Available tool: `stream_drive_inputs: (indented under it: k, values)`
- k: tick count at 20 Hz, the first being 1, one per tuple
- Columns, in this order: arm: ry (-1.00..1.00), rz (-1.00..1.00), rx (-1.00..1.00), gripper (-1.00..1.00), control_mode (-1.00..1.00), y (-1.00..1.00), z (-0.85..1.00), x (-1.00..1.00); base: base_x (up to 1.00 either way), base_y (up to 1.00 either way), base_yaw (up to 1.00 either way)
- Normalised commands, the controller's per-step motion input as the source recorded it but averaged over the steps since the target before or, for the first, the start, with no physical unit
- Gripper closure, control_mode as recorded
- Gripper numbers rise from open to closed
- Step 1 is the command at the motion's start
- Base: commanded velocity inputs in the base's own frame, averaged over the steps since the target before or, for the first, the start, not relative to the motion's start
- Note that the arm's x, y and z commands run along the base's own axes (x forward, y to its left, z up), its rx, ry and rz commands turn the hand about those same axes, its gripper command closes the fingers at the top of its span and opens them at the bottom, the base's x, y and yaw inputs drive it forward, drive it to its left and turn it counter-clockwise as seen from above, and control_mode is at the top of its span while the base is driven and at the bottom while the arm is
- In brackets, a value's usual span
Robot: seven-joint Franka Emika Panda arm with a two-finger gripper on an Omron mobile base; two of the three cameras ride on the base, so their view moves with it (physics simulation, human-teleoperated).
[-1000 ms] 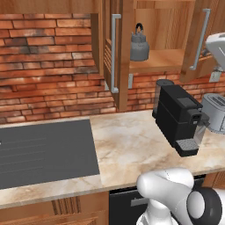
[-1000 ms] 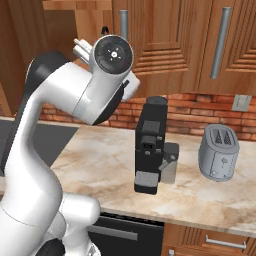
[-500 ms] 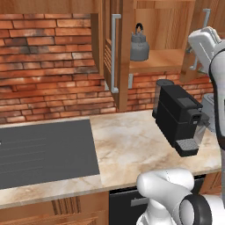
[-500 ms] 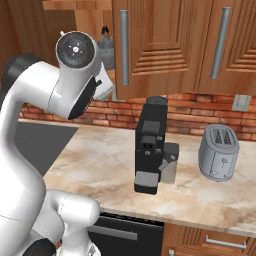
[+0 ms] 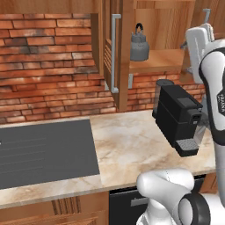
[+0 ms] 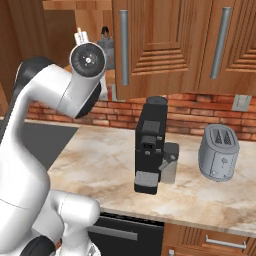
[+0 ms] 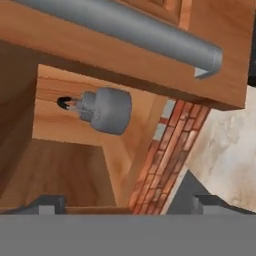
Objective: Open the cabinet, pick the kettle from the cabinet, and place it in the sink.
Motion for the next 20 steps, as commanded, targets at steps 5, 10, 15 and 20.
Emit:
stream_drive_inputs:
  k: [5, 10, 15, 20]
  values:
    - [0.03, 0.00, 0.34, -1.00, -1.00, -0.15, 0.00, 0.24, 0.00, 0.00, 0.00]
    - [0.05, -0.01, 0.27, -1.00, -1.00, 0.02, 0.00, 0.24, 0.00, 0.00, 0.00]
    - [0.01, -0.02, 0.18, -1.00, -1.00, 0.06, 0.00, 0.30, 0.00, 0.00, 0.00]
    - [0.05, -0.02, 0.11, -1.00, -1.00, 0.00, 0.02, 0.30, 0.00, 0.00, 0.00]
